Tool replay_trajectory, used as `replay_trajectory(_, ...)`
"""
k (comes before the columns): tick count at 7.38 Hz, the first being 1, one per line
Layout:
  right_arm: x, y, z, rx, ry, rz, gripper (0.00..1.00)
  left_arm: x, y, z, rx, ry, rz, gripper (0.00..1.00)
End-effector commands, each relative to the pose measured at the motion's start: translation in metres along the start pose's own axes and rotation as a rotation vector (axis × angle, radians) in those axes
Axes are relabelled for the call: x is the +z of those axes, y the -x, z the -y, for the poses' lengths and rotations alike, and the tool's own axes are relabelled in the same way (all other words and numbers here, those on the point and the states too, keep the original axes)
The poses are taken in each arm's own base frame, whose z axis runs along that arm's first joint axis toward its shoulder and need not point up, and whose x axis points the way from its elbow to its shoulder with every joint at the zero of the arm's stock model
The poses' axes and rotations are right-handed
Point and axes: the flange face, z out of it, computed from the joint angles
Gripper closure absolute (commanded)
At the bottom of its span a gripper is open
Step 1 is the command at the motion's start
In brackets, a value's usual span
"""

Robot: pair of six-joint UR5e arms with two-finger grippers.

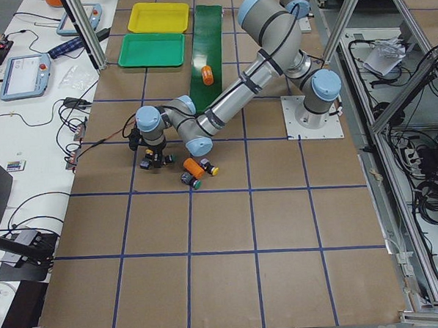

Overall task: Sort buttons by color to trays
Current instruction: 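Move the left gripper back and grasp a green-capped push-button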

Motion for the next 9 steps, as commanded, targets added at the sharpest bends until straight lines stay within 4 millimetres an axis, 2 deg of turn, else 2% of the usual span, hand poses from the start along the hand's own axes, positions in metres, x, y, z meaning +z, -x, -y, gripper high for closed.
replay_trajectory(1, 0.000, 0.000, 0.000, 0.001, 0.000, 0.000, 0.26, 0.003, 0.003, -0.001, 0.005, 0.001, -0.002, 0.05)
replay_trajectory(2, -0.001, 0.000, -0.001, -0.001, -0.002, 0.000, 0.25, 0.003, 0.003, 0.000, 0.004, 0.002, -0.001, 0.24)
replay_trajectory(3, 0.000, 0.000, 0.000, 0.001, 0.001, 0.000, 0.25, 0.004, 0.004, 0.000, 0.003, 0.004, -0.002, 0.50)
replay_trajectory(4, 0.000, 0.000, 0.000, -0.002, 0.001, -0.001, 0.25, 0.003, -0.001, 0.001, 0.002, 0.002, -0.001, 0.81)
replay_trajectory(5, -0.001, 0.000, -0.001, -0.002, -0.002, -0.001, 0.25, 0.001, -0.001, 0.002, 0.009, -0.001, 0.001, 1.00)
replay_trajectory(7, -0.001, 0.000, -0.001, -0.002, -0.002, -0.001, 0.24, -0.015, -0.009, 0.002, 0.012, -0.012, 0.013, 1.00)
replay_trajectory(8, 0.000, 0.000, 0.000, -0.001, 0.001, -0.001, 0.24, -0.016, -0.009, 0.002, 0.012, -0.010, 0.010, 1.00)
replay_trajectory(9, -0.001, 0.000, -0.002, -0.001, -0.002, -0.001, 0.24, -0.027, -0.019, -0.006, 0.010, -0.007, 0.008, 1.00)
